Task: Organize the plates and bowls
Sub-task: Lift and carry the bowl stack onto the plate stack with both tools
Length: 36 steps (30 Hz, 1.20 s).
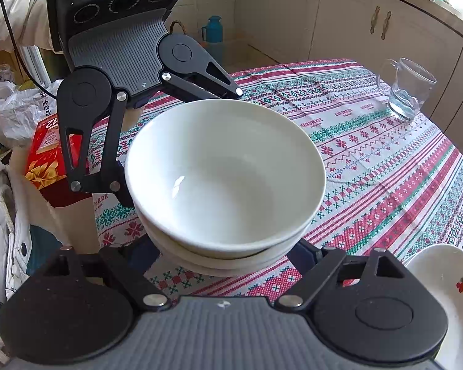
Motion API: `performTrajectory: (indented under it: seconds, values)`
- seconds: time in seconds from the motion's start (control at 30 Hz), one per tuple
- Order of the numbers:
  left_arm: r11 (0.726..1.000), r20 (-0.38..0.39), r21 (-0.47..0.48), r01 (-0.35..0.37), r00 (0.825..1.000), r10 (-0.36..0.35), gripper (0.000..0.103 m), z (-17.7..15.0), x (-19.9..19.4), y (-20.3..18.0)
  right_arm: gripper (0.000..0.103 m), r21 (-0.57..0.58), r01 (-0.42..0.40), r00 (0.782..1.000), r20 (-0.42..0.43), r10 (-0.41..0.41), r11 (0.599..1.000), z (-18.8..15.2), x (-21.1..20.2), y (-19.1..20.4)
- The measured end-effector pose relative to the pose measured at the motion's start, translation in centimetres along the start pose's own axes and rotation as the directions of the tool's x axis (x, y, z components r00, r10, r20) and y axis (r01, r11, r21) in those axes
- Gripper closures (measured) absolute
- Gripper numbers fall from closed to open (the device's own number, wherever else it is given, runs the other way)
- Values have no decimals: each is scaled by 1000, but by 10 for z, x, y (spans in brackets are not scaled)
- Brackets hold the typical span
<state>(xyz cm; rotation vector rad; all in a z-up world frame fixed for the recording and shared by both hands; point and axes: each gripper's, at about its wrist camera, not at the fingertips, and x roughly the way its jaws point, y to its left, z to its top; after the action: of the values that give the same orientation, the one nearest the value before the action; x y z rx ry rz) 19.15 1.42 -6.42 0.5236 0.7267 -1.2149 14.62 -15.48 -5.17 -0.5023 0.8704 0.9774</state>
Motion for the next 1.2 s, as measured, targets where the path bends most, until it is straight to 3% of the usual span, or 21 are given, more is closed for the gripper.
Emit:
performTrajectory:
  seconds: [0.47,0.87,1.2]
  values:
    - [997,59,73,-39,998,35,20,68,9,-8,12,-31,92,995,29,-91,995,-11,-59,-19]
    - [986,106,168,-11,994,-7,20,141,65,5,12,-3,215,977,9,-215,977,-46,-111,-76]
    - [985,71,169,36,996,-49,20,161,113,26,12,59,225,974,-23,-224,973,-76,-107,-121]
